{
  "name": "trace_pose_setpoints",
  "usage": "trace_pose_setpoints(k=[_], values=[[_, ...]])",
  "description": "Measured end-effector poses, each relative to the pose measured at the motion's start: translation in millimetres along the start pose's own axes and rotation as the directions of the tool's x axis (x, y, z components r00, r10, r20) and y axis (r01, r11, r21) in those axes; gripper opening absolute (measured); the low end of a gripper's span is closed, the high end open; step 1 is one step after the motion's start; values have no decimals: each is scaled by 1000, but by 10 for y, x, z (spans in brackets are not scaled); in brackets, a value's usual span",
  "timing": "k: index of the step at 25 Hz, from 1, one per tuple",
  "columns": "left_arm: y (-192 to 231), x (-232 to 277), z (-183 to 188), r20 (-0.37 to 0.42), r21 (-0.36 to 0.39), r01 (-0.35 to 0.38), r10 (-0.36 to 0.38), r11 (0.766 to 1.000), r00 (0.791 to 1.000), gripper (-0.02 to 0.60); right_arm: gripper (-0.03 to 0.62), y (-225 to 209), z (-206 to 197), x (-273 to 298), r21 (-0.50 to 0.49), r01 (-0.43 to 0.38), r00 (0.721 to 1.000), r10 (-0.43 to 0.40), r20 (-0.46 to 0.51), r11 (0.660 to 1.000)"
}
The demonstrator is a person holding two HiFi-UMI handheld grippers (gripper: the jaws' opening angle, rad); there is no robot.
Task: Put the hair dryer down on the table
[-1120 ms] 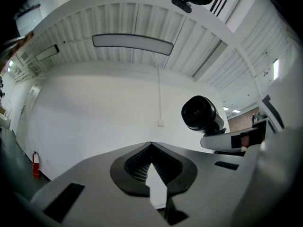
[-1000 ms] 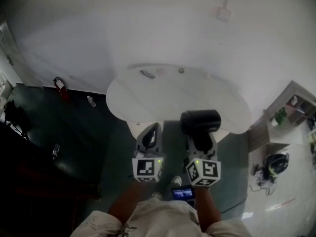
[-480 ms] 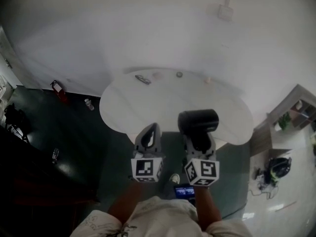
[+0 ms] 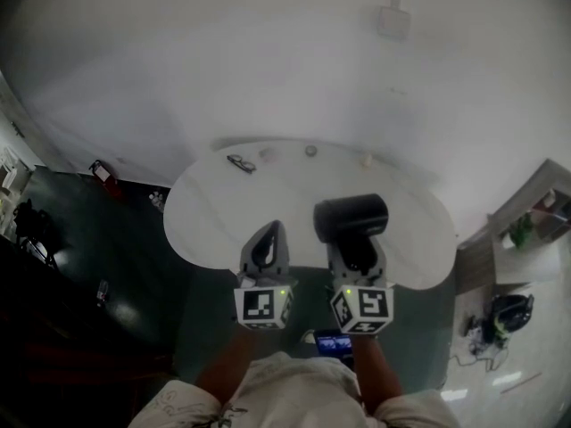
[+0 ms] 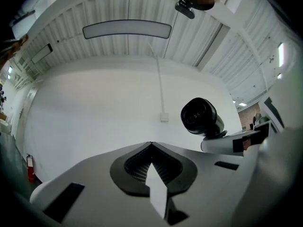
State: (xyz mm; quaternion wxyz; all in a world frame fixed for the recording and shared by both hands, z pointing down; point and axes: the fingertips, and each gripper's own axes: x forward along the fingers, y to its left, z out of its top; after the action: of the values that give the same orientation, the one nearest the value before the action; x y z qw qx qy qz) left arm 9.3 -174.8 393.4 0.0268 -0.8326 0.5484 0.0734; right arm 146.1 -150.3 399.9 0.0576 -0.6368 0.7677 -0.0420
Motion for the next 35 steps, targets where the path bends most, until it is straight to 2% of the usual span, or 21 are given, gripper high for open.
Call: trace_pose_setpoints(k=[9, 14, 25, 35], values=[[-90, 446, -66, -4, 25, -14, 14, 1000, 1000, -5, 249, -365, -16, 357, 27, -12, 1000, 12, -10, 1000], [-10, 726, -200, -18, 9, -20, 20, 1000, 1000, -5, 249, -446, -56, 661, 23, -21, 1000, 22, -17, 1000], [418, 1494, -308, 2, 18, -7, 7, 1000, 1000, -5, 249, -485, -108, 1580, -5, -19, 999, 18, -38, 1000], [933, 2038, -372, 7, -14, -4, 4, 1000, 1000, -5, 249, -325, -204, 2340, -20, -23, 997, 21, -75, 1000]])
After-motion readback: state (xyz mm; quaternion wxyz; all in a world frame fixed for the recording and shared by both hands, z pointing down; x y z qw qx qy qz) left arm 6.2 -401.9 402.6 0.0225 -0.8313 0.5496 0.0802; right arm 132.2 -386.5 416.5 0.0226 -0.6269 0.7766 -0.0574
